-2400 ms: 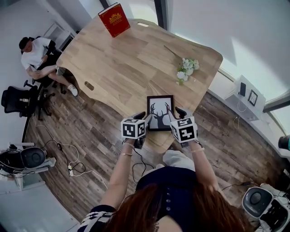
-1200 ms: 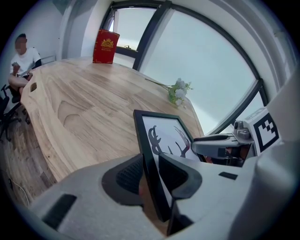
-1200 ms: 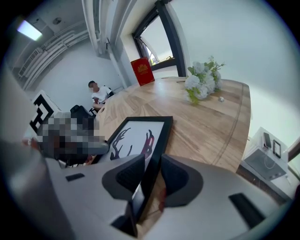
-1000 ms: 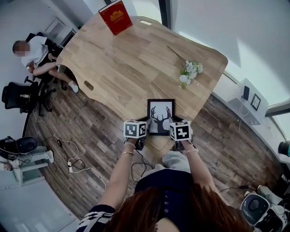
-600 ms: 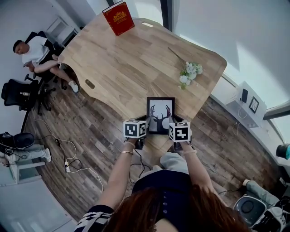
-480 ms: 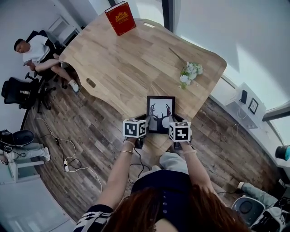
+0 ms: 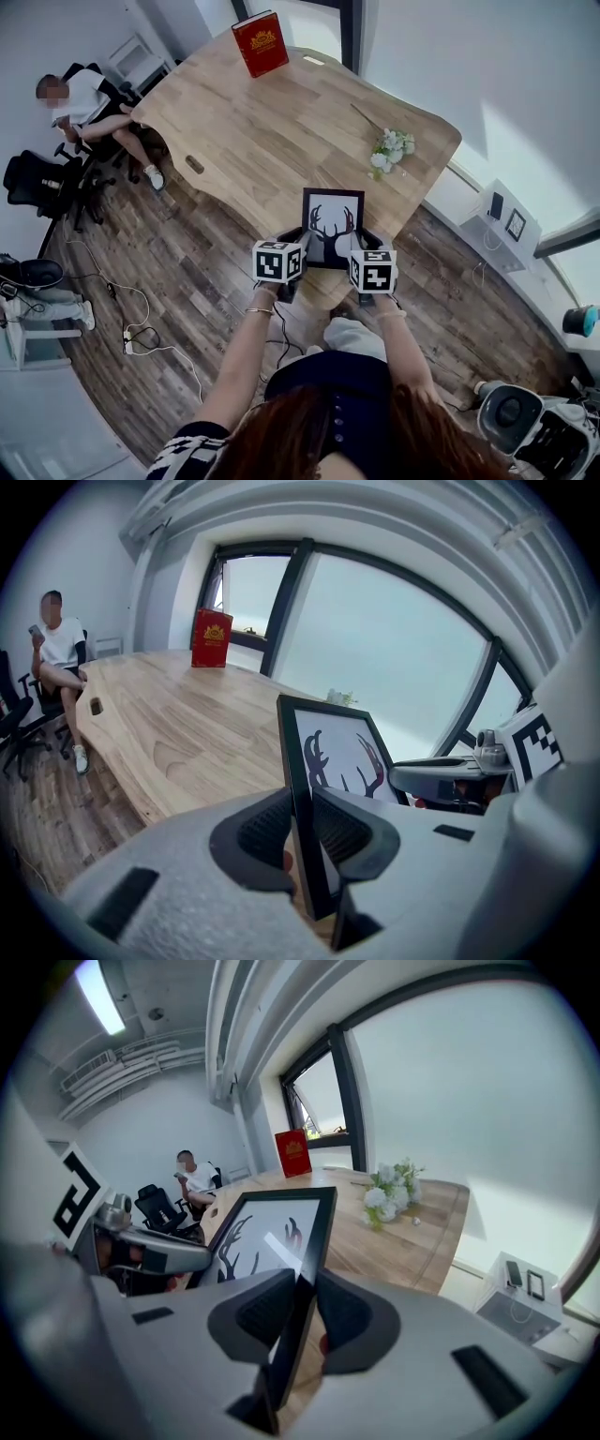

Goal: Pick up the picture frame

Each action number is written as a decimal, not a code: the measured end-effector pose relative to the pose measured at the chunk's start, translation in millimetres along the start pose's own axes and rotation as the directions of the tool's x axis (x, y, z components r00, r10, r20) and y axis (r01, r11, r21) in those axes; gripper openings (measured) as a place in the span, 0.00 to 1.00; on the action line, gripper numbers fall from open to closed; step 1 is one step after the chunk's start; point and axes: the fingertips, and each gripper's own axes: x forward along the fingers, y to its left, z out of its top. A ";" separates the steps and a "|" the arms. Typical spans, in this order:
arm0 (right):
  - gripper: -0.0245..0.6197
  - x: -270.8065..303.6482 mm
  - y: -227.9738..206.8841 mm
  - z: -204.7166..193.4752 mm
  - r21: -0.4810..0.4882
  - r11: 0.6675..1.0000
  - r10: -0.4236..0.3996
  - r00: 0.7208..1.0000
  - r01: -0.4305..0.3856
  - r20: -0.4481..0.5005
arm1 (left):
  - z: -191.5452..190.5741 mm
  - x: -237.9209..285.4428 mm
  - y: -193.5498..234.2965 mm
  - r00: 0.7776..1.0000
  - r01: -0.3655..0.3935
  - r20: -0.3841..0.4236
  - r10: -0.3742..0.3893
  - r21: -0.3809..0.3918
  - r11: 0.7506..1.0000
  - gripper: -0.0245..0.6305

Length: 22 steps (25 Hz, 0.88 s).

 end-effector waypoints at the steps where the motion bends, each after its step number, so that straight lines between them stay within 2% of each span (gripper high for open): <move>1: 0.16 -4.6 1.2 2.8 -0.007 1.000 -0.003 1.000 0.003 0.012 | 1.9 -4.1 -2.2 1.000 0.000 0.012 0.000 0.005 1.000 0.17; 8: 0.16 -37.6 10.3 16.9 -0.035 0.999 -0.017 0.996 0.020 0.086 | 15.4 -34.5 -19.6 0.996 0.007 0.088 -0.011 0.045 0.999 0.17; 22: 0.16 -95.2 33.3 18.1 -0.077 0.996 -0.033 0.982 0.048 0.185 | 13.1 -89.5 -47.5 0.983 0.008 0.183 -0.027 0.102 0.995 0.17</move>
